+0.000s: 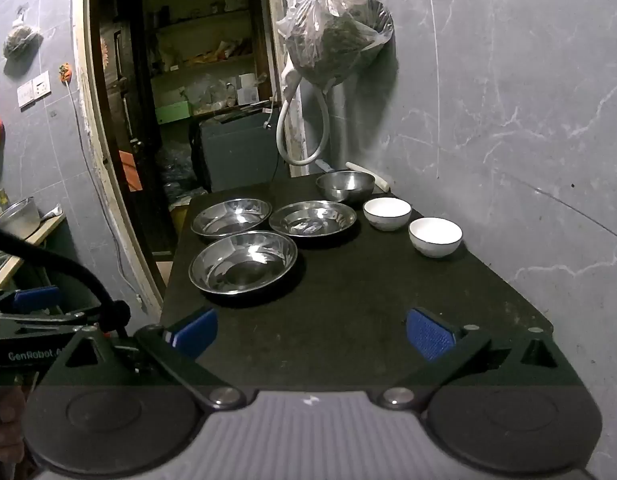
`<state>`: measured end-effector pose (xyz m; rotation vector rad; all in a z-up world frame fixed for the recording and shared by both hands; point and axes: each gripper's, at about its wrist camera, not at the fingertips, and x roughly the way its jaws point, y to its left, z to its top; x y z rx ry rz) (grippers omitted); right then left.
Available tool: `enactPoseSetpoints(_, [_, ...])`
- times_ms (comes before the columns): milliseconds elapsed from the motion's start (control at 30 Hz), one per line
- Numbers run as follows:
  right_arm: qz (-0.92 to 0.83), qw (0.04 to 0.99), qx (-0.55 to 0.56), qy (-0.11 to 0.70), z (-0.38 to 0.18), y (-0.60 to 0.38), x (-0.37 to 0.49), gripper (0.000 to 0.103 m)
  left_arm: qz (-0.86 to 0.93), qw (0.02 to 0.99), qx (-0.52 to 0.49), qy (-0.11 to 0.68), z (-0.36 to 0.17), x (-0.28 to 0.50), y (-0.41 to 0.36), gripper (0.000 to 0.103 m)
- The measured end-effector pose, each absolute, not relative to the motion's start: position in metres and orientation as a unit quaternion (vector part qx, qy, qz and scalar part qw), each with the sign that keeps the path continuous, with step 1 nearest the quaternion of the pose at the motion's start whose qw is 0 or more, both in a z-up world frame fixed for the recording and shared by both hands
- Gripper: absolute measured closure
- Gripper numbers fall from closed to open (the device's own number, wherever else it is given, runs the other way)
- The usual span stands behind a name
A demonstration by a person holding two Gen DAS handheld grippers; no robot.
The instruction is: Organize plates and bowls
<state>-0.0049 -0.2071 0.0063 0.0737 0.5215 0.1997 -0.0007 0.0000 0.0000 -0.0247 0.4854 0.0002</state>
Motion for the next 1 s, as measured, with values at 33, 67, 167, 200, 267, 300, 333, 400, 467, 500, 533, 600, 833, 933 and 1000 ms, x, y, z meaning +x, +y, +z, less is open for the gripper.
enactPoseSetpoints(33, [0.099,0.961,0.037,0.257,0.007,-0.207,-0.005,0.0,0.001,0.971,-0.012,0.24,0.0,-0.001,0.0,0.001])
enactPoseSetpoints(67, [0.098,0.961,0.037,0.256,0.006,-0.207,-0.005,0.0,0.003,0.971,-0.012,0.24,0.001,-0.001,0.001,0.001])
enactPoseSetpoints(167, [0.098,0.961,0.038,0.256,0.006,-0.208,-0.006,0.0,0.005,0.97,-0.012,0.241,0.001,-0.002,0.002,0.001])
enactPoseSetpoints(200, [0.098,0.961,0.037,0.257,0.006,-0.208,-0.006,0.0,-0.003,0.97,-0.009,0.242,0.002,0.004,-0.004,0.001])
enactPoseSetpoints(267, [0.098,0.96,0.037,0.258,0.005,-0.208,-0.007,0.0,-0.005,0.97,-0.008,0.241,0.002,0.004,-0.003,0.001])
enactPoseSetpoints(300, [0.098,0.96,0.037,0.259,0.005,-0.209,-0.008,0.0,-0.006,0.97,-0.007,0.241,0.002,0.005,-0.004,0.001])
enactPoseSetpoints(333, [0.098,0.96,0.037,0.259,0.004,-0.209,-0.009,0.0,-0.007,0.97,-0.007,0.241,0.003,0.005,-0.004,0.001])
enactPoseSetpoints(400, [0.095,0.961,0.039,0.258,0.007,-0.212,-0.005,0.0,-0.01,0.971,-0.005,0.24,0.004,0.006,-0.004,0.001])
enactPoseSetpoints(467, [0.093,0.961,0.04,0.256,0.008,-0.214,-0.005,0.0,-0.014,0.972,-0.001,0.234,0.003,-0.002,-0.005,0.001])
enactPoseSetpoints(500, [0.093,0.961,0.04,0.256,0.008,-0.215,-0.006,0.0,-0.015,0.972,0.0,0.234,0.003,-0.003,-0.005,0.001])
enactPoseSetpoints(533, [0.092,0.962,0.04,0.256,0.007,-0.215,-0.007,0.0,-0.016,0.972,0.001,0.234,0.003,-0.003,-0.006,0.001])
enactPoseSetpoints(600, [0.09,0.962,0.041,0.254,0.007,-0.218,-0.011,0.0,-0.018,0.972,0.002,0.233,0.003,-0.004,-0.007,0.001])
enactPoseSetpoints(833, [0.091,0.962,0.041,0.254,0.006,-0.219,-0.01,0.0,-0.018,0.972,0.003,0.235,0.003,-0.003,-0.008,0.001])
enactPoseSetpoints(933, [0.091,0.962,0.042,0.255,0.005,-0.222,-0.013,0.0,-0.018,0.972,0.004,0.236,0.003,-0.003,-0.009,0.001])
enactPoseSetpoints(1000, [0.092,0.962,0.042,0.255,0.005,-0.223,-0.014,0.0,-0.018,0.972,0.003,0.235,0.002,-0.002,-0.008,0.001])
